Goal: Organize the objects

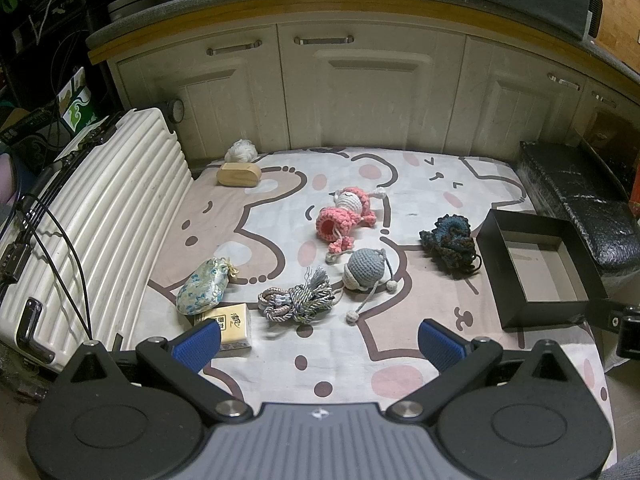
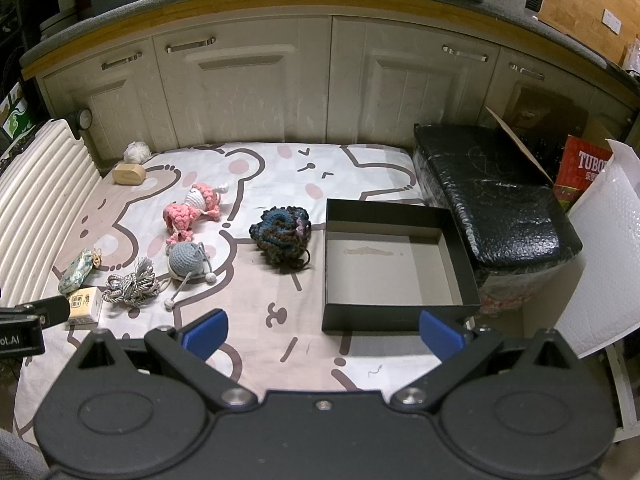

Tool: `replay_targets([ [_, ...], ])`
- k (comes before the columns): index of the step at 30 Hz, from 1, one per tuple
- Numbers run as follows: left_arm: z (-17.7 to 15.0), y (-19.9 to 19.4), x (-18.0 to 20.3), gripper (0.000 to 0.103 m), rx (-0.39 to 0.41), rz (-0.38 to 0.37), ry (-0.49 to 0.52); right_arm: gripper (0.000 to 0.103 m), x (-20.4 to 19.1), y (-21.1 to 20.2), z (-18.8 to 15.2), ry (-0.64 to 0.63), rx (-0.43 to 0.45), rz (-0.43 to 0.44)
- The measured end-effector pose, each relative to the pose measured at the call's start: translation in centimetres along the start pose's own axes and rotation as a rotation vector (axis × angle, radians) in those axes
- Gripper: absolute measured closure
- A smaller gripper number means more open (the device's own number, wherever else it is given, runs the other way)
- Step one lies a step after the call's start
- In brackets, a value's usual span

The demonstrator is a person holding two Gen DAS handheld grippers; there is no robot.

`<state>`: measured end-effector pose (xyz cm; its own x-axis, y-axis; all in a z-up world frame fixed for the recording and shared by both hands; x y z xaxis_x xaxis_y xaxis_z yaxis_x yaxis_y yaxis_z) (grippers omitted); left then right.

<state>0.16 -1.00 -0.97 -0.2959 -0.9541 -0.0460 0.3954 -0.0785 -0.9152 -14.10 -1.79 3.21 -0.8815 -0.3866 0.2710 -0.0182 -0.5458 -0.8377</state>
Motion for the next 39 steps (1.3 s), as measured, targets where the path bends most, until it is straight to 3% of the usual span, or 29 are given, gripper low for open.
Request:
replay_targets([
  [7, 0.0, -0.2, 0.2, 0.0, 0.037, -0.055, 0.096, 0.0, 0.2, -1.0, -0.3, 0.016, 0.059, -0.013],
  [14, 1.3, -1.6, 0.1, 0.0, 0.098, -0.04, 0.123, 0.0, -0.1, -2.2, 0.6, 0.02, 0.126, -0.006],
  [27, 8.0, -5.2, -1.0, 0.0, 0.242, -0.082, 0.082, 0.0, -2.1, -5.4, 7.0, -0.002, 0.291, 0.062],
  [33, 11.2, -3.9, -1.3, 0.0, 0.251, -0.075, 0.059, 0.0, -3.4, -3.9, 10.7, -0.01, 0.304, 0.083],
  [39, 13.2, -0.2, -1.2, 0.0, 0.223, -0.085, 0.054, 0.0, -4.2, -0.6, 13.2, 0.026, 0.304, 0.11],
])
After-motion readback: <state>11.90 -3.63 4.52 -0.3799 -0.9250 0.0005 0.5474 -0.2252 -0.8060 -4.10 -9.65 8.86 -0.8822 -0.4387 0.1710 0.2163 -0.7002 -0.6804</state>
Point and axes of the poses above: each gripper's, at about its wrist camera, not at the fingertips, and y roughly the way its jaws point, x to its right, z to its top, the point moved 1 cm from there along y, roughly the way its jaws point, and after that the axes turned 14 degrees about -x, right-handed, at the moved point
